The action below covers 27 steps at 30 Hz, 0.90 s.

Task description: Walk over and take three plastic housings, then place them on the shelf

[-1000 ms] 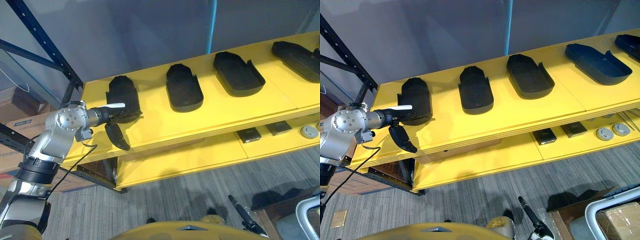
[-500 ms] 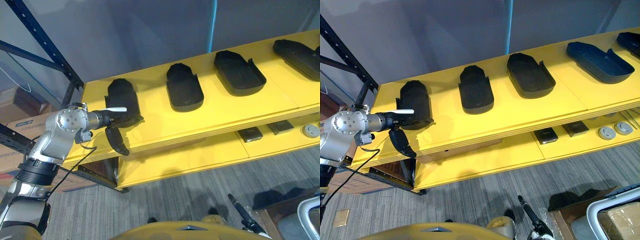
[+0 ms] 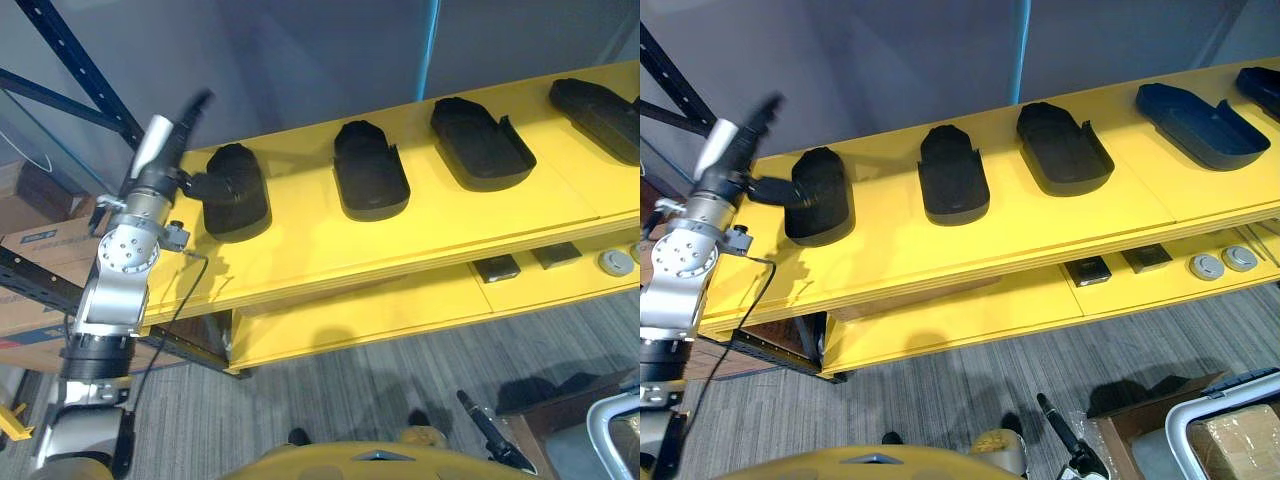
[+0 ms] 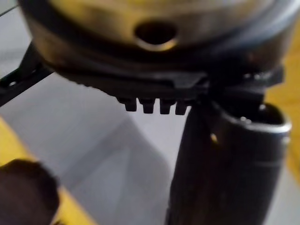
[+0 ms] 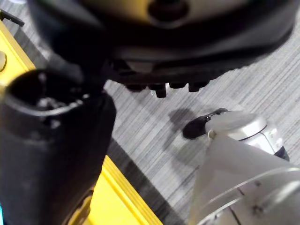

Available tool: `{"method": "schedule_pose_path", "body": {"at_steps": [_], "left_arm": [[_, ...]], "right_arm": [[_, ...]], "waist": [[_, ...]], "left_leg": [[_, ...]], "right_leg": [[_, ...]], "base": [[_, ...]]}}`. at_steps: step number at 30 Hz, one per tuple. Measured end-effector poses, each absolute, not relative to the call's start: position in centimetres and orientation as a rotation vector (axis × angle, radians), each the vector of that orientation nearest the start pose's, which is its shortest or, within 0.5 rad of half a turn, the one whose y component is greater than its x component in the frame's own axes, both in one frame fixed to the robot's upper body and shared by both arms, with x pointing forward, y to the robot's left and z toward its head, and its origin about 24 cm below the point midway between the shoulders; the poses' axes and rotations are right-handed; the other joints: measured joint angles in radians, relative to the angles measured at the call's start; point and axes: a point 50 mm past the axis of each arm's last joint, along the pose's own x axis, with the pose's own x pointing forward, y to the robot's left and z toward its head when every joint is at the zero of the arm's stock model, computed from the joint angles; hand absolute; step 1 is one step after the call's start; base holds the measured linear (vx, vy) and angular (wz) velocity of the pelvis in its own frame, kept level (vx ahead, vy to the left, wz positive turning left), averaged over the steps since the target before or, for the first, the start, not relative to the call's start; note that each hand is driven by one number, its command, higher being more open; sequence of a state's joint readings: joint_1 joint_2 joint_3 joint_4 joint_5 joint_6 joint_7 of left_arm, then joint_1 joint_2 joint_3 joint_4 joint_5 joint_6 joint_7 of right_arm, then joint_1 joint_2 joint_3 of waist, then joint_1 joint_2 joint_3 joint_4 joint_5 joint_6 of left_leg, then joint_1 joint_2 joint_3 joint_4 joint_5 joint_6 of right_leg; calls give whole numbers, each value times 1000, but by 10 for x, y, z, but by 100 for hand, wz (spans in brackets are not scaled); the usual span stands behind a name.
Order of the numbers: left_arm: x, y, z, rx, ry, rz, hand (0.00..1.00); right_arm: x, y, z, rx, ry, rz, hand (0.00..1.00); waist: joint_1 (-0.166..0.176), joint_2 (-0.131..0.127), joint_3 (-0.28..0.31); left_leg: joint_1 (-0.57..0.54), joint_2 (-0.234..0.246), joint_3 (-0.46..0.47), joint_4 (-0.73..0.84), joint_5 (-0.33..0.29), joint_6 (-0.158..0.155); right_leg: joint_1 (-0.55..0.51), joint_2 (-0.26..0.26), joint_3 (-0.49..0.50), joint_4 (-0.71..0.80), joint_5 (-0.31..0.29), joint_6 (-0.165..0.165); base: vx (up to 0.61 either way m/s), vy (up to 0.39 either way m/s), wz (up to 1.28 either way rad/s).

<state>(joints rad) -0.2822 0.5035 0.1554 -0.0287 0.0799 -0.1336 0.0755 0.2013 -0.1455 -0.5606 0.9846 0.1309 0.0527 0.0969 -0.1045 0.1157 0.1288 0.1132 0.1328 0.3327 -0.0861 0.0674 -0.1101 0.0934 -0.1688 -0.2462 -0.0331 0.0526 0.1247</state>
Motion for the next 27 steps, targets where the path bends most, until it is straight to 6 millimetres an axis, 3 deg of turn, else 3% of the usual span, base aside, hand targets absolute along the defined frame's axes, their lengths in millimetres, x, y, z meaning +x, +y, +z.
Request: {"method": "schedule_pose_path", "body": {"at_steps": [2, 5, 8, 11, 15, 16, 20, 22, 24, 27], "left_arm": [[275, 236, 180, 489, -623, 191, 100], [255, 207, 180, 390, -774, 39, 100], [237, 172, 179, 351, -840, -282, 100], [220, 138, 175, 195, -819, -662, 100], [209, 96, 145, 25, -594, -1136, 100], [201, 76, 130, -12, -471, -1340, 100], [194, 45, 87, -26, -95, -1712, 100], [196, 38, 59, -20, 201, -1792, 100], [194, 38, 35, -45, 380, -1757, 100], [192, 50, -16, -10, 660, -1538, 100]], "right_arm": [[29, -268, -153, 313, 1107, -637, 100], [25, -253, -158, 333, 1137, -612, 100], [25, -238, -163, 342, 1165, -573, 100], [26, -232, -164, 327, 1181, -546, 100], [18, -235, -164, 311, 1201, -551, 100], [17, -236, -164, 309, 1204, -552, 100], [23, -237, -163, 294, 1198, -529, 100], [26, -238, -163, 284, 1199, -508, 100], [28, -239, -163, 281, 1208, -498, 100], [32, -239, -162, 266, 1207, -465, 100]], "waist": [[6, -10, -2], [18, -28, -10], [18, -43, -22], [14, -43, -33], [10, -38, -53], [2, -37, -54], [-21, -38, -55], [-44, -38, -55], [-57, -42, -53], [-80, -51, -47]], "left_leg": [[1, 1, 0, 0, 0, 0], [6, 1, 2, -2, 0, -1], [19, 0, 6, -3, -5, -2], [20, -2, 14, -3, -5, -1], [19, -1, 14, -3, -6, -2], [18, -1, 13, -3, -6, -2], [13, 0, 21, -4, -6, -1], [8, -1, 30, -4, -6, -1], [20, 0, 43, -4, -7, -3], [28, 0, 53, -3, -14, -6]], "right_leg": [[1, 1, 0, 0, 0, -1], [4, 1, 1, 2, -1, -2], [15, -1, 5, 3, -5, -7], [12, -3, 7, -1, -5, -7], [11, -3, 5, -2, -5, -6], [11, -3, 4, -2, -5, -6], [-1, -3, 9, -1, -4, -2], [-12, -3, 18, -1, 2, 5], [-11, -1, 29, -1, 4, 4], [-9, -1, 35, -4, 3, 3]], "base": [[0, 0, 0], [0, 0, 0], [-24, 7, -6], [-28, 13, -7], [0, 0, 0], [0, 0, 0], [2, 4, -4], [14, 14, -14], [31, 14, -20], [26, 11, -10]]}}
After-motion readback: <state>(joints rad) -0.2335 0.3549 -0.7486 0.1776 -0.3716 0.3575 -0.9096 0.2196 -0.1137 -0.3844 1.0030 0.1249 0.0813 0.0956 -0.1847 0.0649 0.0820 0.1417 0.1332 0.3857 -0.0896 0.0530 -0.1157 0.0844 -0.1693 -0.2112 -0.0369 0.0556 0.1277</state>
